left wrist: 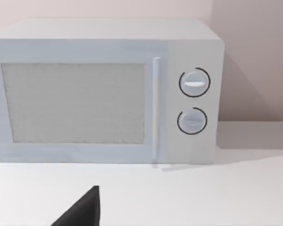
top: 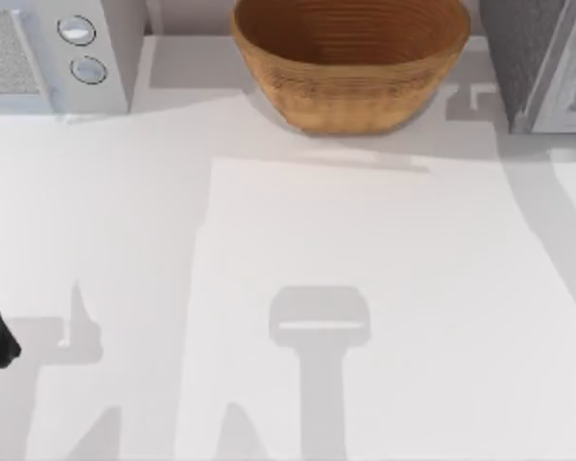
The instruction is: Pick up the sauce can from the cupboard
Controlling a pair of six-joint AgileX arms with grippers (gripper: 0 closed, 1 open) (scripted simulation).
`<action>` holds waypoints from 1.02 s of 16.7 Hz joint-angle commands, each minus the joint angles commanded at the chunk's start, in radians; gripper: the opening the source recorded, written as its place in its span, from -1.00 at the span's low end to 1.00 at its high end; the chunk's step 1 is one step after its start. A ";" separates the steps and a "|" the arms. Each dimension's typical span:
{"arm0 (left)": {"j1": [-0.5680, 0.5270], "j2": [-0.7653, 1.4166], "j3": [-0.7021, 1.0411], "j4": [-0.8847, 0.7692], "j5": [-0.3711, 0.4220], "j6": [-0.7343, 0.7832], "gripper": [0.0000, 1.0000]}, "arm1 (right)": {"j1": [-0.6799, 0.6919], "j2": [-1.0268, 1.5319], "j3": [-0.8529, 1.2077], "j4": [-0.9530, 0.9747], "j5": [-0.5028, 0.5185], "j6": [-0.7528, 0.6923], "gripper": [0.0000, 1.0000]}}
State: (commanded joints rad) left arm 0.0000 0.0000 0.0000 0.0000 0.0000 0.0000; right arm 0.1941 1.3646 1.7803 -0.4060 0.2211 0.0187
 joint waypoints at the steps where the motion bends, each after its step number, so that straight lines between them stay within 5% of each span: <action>1: 0.000 0.000 0.000 0.000 0.000 0.000 1.00 | 0.012 0.032 0.033 0.003 0.016 0.001 1.00; 8: 0.000 0.000 0.000 0.000 0.000 0.000 1.00 | 0.111 0.260 0.220 0.021 0.111 0.004 1.00; 17: 0.000 0.000 0.000 0.000 0.000 0.000 1.00 | 0.094 0.340 0.319 0.003 0.095 0.004 1.00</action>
State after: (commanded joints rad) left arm 0.0000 0.0000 0.0000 0.0000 0.0000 0.0000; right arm 0.2885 1.7048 2.0992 -0.4028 0.3162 0.0223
